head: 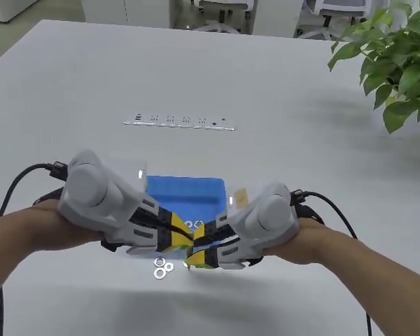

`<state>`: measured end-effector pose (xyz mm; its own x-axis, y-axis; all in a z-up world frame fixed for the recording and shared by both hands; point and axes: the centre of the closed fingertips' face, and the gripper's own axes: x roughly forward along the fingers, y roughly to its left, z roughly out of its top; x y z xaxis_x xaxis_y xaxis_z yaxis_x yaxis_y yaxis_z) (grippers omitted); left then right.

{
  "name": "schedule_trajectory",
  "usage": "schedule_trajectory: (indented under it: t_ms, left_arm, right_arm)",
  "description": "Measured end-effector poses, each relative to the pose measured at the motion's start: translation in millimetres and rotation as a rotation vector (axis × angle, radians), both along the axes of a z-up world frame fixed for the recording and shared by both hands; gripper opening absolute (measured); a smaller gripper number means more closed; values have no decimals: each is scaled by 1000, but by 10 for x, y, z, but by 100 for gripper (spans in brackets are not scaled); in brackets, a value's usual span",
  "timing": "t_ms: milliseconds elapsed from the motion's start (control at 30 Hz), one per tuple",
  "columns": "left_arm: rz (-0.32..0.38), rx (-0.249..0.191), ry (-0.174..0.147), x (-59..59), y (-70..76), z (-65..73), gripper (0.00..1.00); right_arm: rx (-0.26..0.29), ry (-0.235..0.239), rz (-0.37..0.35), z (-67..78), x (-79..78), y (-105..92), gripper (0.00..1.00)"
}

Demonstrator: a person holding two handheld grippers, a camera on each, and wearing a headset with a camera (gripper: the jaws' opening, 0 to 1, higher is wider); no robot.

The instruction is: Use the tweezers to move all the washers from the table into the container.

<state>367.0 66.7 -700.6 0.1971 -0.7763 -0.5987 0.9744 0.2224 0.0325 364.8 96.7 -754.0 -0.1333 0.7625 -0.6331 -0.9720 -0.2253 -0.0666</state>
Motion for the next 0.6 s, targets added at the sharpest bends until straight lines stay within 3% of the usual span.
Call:
schedule_trajectory:
  t_ms: [600]
  left_arm:
    - [8, 2, -1, -12, 23, 1, 6]
  right_arm:
    - [-2, 3, 8, -8, -19, 8, 7]
